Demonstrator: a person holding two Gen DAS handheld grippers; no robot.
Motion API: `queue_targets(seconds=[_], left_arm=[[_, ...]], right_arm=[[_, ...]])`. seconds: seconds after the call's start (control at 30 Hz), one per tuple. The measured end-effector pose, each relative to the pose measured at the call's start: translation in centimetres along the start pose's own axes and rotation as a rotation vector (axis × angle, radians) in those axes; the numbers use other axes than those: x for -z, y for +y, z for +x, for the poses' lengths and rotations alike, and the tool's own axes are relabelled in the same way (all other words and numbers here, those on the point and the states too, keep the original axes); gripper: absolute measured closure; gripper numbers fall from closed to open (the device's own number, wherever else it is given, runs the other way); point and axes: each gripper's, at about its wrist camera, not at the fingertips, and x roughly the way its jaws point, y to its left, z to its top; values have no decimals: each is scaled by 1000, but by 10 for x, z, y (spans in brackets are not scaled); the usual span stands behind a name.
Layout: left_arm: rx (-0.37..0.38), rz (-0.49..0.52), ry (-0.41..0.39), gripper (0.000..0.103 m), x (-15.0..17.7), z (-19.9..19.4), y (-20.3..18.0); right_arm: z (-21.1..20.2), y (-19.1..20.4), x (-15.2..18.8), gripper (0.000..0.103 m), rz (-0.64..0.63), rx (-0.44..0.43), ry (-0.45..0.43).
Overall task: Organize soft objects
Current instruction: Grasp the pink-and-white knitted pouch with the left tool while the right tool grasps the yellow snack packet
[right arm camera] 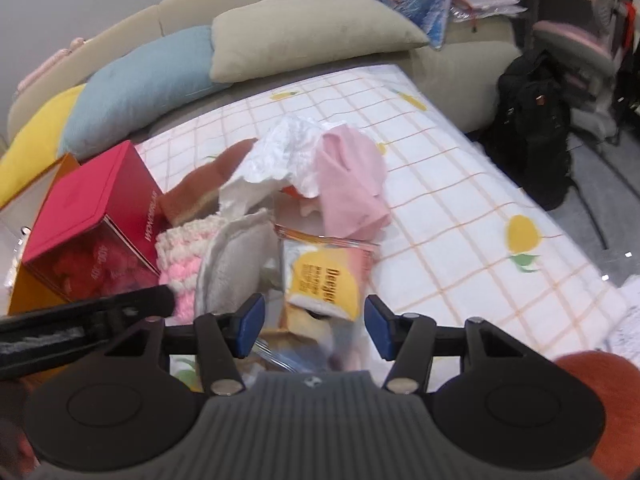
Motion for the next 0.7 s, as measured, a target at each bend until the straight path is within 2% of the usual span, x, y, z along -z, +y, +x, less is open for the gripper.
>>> queue_targets(seconds=[0.17, 0.27, 0.33, 0.43, 0.63, 0.67, 0.7], left_arm=[[-14, -59, 6, 15, 0, 20, 6], [-2, -80, 29, 15, 0, 30, 10], [10, -101, 50, 15, 0, 37, 13], [11, -114, 64, 15, 1, 45, 16], [6, -106, 71, 13, 2, 52, 13], [4, -97, 67, 14, 3, 53, 11], [4, -86, 61, 20, 3, 52, 10]], right_arm=[[23, -12, -5, 42, 77, -1, 43], [33, -18, -5, 42, 110, -3, 78], [37, -19, -4, 43, 116, -1, 95], [44, -20, -2, 50, 122, -3, 130], [47, -15, 1, 54, 88, 15, 141], [48, -13, 1, 56, 74, 19, 144], [48, -12, 1, 58, 67, 18, 144]])
